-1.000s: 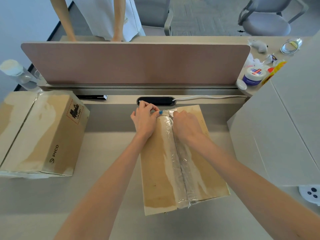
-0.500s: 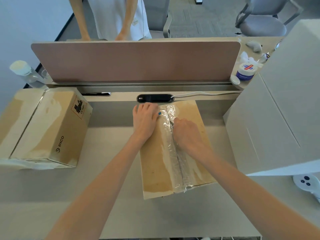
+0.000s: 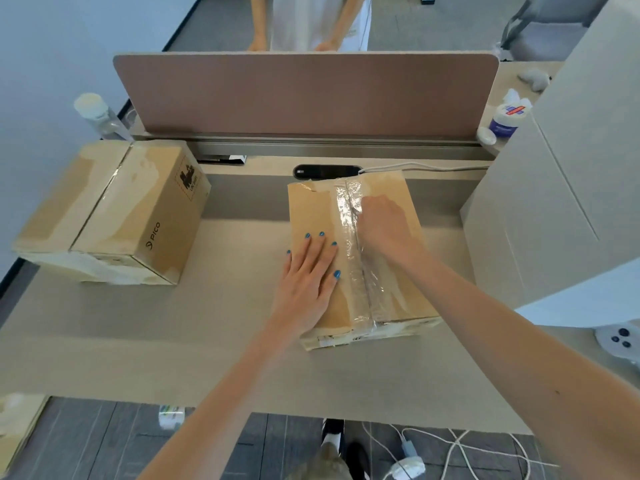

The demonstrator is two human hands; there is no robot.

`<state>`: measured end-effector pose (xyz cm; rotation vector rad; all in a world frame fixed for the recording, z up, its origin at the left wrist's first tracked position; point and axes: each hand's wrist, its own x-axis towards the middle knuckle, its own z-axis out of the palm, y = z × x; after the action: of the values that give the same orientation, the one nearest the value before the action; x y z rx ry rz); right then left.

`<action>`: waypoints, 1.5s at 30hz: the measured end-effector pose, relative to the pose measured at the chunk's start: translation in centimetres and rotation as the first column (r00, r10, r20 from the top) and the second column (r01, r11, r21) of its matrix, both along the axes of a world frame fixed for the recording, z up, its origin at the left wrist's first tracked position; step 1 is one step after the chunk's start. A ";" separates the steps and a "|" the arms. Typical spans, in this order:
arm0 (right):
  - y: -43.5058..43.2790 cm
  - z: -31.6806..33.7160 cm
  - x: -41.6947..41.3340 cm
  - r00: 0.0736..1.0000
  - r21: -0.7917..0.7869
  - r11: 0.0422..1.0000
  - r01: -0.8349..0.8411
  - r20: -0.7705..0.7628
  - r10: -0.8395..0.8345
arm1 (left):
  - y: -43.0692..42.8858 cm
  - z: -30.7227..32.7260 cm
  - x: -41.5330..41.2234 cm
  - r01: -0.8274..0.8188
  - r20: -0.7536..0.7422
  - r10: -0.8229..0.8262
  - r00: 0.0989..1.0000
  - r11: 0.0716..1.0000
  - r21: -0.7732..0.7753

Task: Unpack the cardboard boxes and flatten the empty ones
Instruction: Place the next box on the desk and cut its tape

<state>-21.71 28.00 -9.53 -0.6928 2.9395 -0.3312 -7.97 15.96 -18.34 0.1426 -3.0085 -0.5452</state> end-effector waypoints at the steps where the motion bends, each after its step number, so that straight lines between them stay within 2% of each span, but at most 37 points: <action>1: 0.1 0.0 0.1 1.000 -0.006 1.000 -0.003 0.000 0.003 | 0.2 0.0 0.2 -0.017 0.012 0.017 1.000 1.000 0.005; 12: 2.1 0.7 4.6 0.998 0.069 0.995 -0.068 0.012 0.067 | 0.6 0.9 0.3 -0.046 0.057 0.052 0.997 0.995 -0.094; 16: 3.8 1.7 6.9 0.993 0.115 0.989 -0.089 0.082 0.080 | 0.7 1.1 0.3 -0.048 0.070 0.056 0.996 0.992 -0.115; 20: 5.2 1.6 9.2 0.995 0.146 0.985 -0.097 0.050 0.090 | 0.7 1.0 0.2 -0.057 0.059 0.066 0.996 0.989 -0.136; 26: 6.9 1.3 12.3 0.992 0.139 0.987 -0.085 0.104 0.071 | 0.8 1.0 0.2 -0.065 0.077 0.076 0.994 0.988 -0.142; 35: 8.4 1.4 15.0 0.992 0.162 0.981 -0.109 0.083 0.096 | 1.1 1.4 0.3 -0.059 0.119 0.078 0.990 0.986 -0.157; 40: 8.7 1.4 15.6 0.993 0.228 0.967 -0.118 0.046 0.110 | 1.6 2.1 0.5 0.000 0.183 0.031 0.983 0.986 -0.168; 45: 9.4 1.4 15.9 0.991 0.191 0.973 -0.129 -0.001 0.132 | 3.1 1.3 5.4 0.100 0.086 -0.092 0.992 0.990 -0.097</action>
<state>-5.78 37.36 -8.14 -0.8573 2.8688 -0.0324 -2.53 19.08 -17.01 0.0138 -3.1275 -0.4035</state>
